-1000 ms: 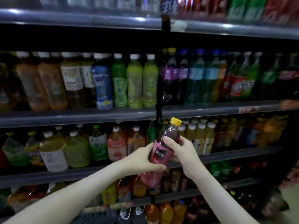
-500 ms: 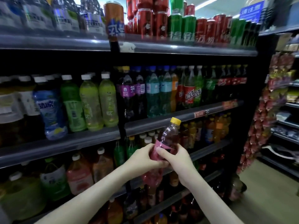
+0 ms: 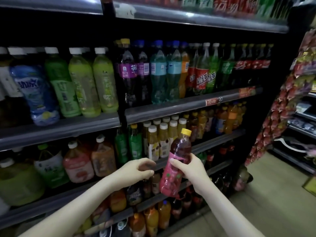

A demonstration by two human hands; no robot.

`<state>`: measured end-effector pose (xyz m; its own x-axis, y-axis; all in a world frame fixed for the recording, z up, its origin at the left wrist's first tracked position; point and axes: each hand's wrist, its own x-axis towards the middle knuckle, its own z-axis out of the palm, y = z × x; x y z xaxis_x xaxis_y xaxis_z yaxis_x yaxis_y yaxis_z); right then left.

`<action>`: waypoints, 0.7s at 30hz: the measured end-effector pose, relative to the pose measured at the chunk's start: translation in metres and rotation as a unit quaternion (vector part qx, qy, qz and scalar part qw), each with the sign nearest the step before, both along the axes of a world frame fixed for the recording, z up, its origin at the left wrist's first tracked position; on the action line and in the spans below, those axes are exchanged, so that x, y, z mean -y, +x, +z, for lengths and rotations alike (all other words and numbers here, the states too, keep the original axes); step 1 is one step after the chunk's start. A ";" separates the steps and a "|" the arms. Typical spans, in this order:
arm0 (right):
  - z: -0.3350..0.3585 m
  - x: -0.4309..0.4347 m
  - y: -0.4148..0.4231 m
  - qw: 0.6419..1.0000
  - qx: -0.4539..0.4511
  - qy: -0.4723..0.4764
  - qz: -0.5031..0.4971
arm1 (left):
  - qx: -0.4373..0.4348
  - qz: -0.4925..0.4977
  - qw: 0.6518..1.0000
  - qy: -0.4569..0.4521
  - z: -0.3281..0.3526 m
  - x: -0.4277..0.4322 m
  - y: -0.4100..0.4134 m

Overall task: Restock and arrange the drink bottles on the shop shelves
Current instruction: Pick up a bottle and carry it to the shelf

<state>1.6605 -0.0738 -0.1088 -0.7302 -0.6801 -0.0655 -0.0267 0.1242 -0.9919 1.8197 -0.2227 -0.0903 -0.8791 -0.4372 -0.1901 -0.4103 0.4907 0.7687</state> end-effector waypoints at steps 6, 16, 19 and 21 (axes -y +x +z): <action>-0.019 -0.008 -0.047 0.999 0.040 -0.019 0.002 | -0.011 0.066 0.997 -0.032 -0.026 -0.016 -0.025; -0.005 -0.063 -0.234 0.997 -0.055 -0.055 -0.016 | -0.089 0.070 0.982 -0.154 -0.006 -0.075 -0.230; 0.011 -0.079 -0.295 0.993 -0.085 -0.065 -0.047 | -0.118 0.071 0.974 -0.179 0.002 -0.097 -0.300; 0.022 -0.084 -0.331 0.990 -0.098 -0.074 -0.063 | -0.141 0.070 0.969 -0.192 0.009 -0.106 -0.336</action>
<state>1.3295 0.0102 -0.0871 -0.7988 -0.5741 0.1799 -0.2140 -0.0085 -0.9768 1.4835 -0.1168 -0.0815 -0.7992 -0.5465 0.2501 -0.2932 0.7178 0.6315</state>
